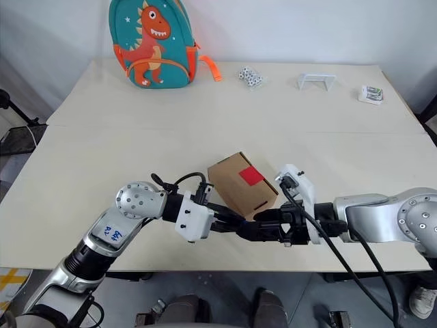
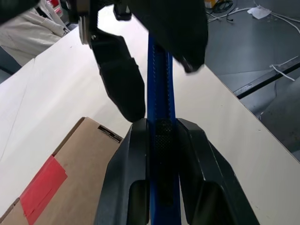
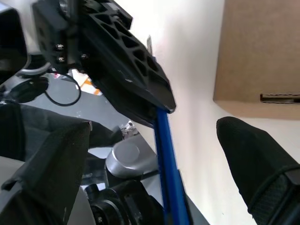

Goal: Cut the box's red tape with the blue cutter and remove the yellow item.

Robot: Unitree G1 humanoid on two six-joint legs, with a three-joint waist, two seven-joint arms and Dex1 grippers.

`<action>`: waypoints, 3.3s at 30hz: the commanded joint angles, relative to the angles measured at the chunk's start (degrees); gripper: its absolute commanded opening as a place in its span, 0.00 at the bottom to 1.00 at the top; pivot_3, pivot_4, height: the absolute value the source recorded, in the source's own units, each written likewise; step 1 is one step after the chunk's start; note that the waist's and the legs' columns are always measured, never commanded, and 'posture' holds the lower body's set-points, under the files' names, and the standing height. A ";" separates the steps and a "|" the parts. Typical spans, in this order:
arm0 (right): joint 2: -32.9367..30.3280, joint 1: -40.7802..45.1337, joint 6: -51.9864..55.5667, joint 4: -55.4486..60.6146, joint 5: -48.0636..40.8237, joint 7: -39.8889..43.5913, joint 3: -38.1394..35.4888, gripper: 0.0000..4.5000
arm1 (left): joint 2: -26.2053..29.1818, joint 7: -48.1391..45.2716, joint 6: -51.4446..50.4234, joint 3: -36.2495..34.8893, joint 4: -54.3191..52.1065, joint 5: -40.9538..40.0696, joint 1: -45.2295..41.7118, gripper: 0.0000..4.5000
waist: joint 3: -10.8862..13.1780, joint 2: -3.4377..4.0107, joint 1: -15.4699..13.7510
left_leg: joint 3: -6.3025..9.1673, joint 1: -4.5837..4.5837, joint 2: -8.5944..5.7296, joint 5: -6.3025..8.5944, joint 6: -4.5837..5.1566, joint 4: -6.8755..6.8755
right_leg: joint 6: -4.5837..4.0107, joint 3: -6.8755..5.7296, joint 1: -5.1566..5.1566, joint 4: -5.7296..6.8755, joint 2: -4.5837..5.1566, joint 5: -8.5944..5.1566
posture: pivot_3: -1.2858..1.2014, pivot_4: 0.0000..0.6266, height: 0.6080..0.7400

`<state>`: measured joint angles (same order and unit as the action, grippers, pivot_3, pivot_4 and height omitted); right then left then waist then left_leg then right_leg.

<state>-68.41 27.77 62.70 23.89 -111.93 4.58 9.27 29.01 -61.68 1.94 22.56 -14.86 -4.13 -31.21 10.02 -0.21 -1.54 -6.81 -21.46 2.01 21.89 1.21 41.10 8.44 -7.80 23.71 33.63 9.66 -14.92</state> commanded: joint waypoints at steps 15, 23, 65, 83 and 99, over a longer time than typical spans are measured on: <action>3.43 1.24 2.05 -2.53 -1.07 -1.95 0.80 0.26 | -0.22 0.26 0.16 -0.45 -1.07 0.34 -1.39 0.10 | 0.00 0.00 0.01 | 0.00 0.00 0.00 0.00 0.00 -0.01 | 0.00 -0.01 0.00 0.00 0.00 0.00 | 0.52 0.24 1.00; 4.16 0.69 2.43 -2.83 -1.07 -0.49 0.63 0.01 | -1.27 1.23 -1.15 -1.65 -1.38 -1.42 -0.66 0.45 | 0.00 0.00 -0.01 | 0.00 0.00 0.01 0.00 0.01 -0.01 | 0.00 -0.01 0.00 0.00 0.00 0.00 | 0.52 0.24 1.00; -10.49 5.36 -3.54 7.59 1.95 -20.44 -9.48 0.01 | -4.20 12.98 -23.80 -10.28 17.36 -12.98 -6.77 0.00 | 0.07 -0.01 0.37 | -0.31 0.12 0.24 0.25 -0.12 -0.06 | 0.02 0.01 0.08 -0.08 -0.27 0.03 | 0.52 0.24 1.00; 2.06 22.47 4.20 -2.85 6.40 -29.68 4.23 0.01 | -6.10 11.88 -23.35 -8.78 18.69 -8.66 -5.54 0.00 | 0.07 0.00 0.12 | -0.31 -0.19 0.28 0.26 -0.12 0.15 | 0.02 -0.08 0.26 0.02 -0.25 0.03 | 0.52 0.24 1.00; 6.65 22.08 7.94 -5.59 10.36 -29.60 4.04 0.01 | -6.22 12.29 -25.48 -8.72 16.66 -7.88 -5.36 0.00 | 0.07 0.00 0.12 | -0.30 -0.19 0.29 0.26 -0.12 0.14 | 0.02 -0.10 0.26 0.03 -0.26 0.03 | 0.52 0.24 1.00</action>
<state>-61.66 49.38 70.23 17.73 -101.30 -24.75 15.22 22.92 -49.30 -22.84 12.71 2.68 -12.97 -37.54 10.08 -0.21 -1.42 -7.11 -21.65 2.30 22.14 1.08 41.24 8.46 -7.90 23.97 33.66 9.40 -14.89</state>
